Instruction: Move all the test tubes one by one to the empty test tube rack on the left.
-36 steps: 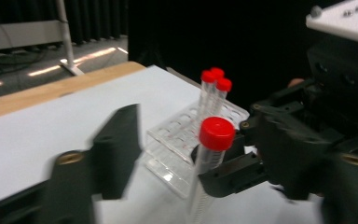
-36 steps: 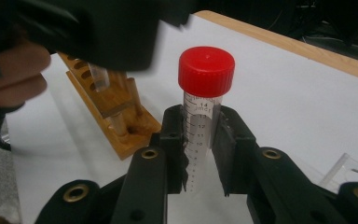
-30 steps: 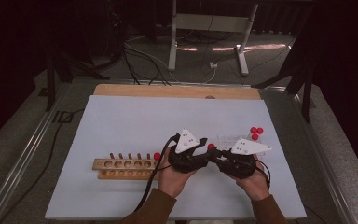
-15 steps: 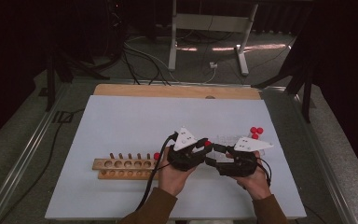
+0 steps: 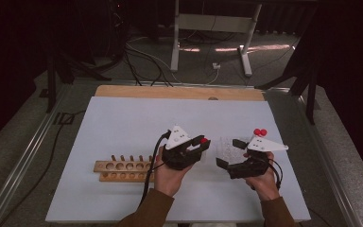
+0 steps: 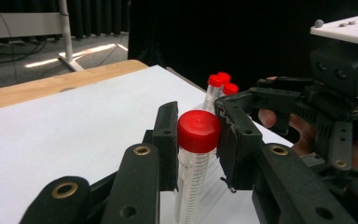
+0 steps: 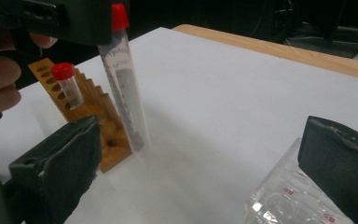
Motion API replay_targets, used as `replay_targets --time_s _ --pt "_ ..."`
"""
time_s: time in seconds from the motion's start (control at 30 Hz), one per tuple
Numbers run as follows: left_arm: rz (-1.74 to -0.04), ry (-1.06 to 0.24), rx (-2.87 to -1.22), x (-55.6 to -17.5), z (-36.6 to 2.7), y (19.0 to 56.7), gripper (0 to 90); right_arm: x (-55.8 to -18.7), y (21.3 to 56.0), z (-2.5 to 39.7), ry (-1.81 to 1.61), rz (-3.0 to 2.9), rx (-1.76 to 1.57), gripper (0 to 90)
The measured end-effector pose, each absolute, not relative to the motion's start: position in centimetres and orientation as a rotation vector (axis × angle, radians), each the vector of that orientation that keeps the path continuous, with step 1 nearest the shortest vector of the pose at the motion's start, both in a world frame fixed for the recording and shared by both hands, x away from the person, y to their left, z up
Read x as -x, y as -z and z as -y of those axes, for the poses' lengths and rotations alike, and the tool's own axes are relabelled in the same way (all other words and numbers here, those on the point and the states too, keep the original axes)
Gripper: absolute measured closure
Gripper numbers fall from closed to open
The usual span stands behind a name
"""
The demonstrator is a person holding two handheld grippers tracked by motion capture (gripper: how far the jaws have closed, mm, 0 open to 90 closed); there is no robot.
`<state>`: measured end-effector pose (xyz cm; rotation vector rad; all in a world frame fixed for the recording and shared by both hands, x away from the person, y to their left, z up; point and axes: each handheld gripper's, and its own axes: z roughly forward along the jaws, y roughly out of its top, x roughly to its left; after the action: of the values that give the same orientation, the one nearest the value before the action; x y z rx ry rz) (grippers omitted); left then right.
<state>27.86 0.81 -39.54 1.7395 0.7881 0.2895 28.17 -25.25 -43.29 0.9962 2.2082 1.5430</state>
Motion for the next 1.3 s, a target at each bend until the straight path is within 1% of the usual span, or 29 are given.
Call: replay_targets --time_s 0.33,0.7,1.0,1.3 --pt "-0.812 -0.309 -1.686 -28.1 -3.4 38.2 71.3 -28.0 42.8 26.7 -1.552 -2.163 -0.994 0.0" --pt "-0.823 -0.369 -1.67 -27.8 -6.8 37.5 71.3 -27.9 42.6 27.6 -1.541 -2.141 -1.005 0.0" --pt "-0.853 -0.413 -1.667 -27.4 -9.5 37.4 71.3 -27.7 42.4 28.7 -1.541 -2.116 -1.014 0.0" --pt "-0.89 -0.425 -1.674 -27.0 -11.6 37.9 71.2 -27.7 42.3 29.3 -1.539 -2.095 -1.033 0.0"
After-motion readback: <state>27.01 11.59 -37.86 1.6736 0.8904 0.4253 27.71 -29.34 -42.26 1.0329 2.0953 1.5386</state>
